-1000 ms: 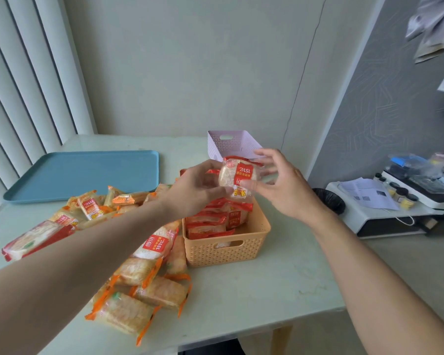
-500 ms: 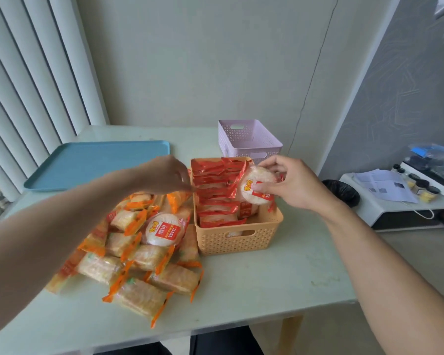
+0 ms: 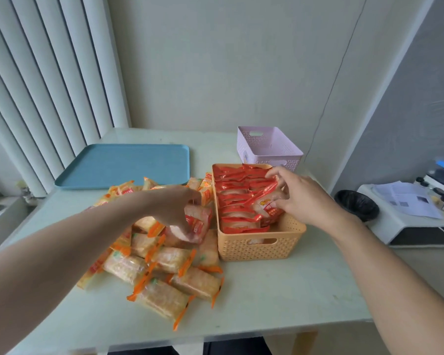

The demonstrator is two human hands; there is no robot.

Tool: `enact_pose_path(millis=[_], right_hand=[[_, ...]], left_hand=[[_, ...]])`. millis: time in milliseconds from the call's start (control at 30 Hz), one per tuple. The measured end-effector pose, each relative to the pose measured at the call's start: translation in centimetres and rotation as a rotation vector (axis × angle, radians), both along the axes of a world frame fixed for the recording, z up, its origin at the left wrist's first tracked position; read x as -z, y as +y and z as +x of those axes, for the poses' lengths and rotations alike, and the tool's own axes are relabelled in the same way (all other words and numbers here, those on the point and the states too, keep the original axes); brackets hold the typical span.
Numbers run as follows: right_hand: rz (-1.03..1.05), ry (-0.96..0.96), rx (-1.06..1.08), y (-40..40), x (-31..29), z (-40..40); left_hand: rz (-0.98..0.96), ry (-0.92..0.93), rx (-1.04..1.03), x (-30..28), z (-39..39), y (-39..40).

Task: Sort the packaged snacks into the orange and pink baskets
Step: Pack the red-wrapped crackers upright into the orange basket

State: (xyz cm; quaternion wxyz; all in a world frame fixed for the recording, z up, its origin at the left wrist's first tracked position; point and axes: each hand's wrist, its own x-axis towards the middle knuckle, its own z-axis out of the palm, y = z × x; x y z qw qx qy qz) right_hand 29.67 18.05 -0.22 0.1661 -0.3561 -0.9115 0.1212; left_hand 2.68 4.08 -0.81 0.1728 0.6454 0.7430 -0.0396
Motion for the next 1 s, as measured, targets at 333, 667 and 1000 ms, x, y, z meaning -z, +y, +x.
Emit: enact_pose_path(millis=[333,667,1000], right_hand=[[0.252,-0.335,0.051,1.0,1.2,-0.3],[-0.371,0.443,-0.066,-0.7,-3.2,-0.3],[-0.347,0.347,-0.135,0.1,-2.9,1.8]], left_hand=[[0.617,-0.915,-0.347,-5.9,-1.5,0.7],[0.503,-1.302,-0.288,-4.7,6.2,1.5],[0.432,-1.136,-0.173,-1.5,8.8,3.0]])
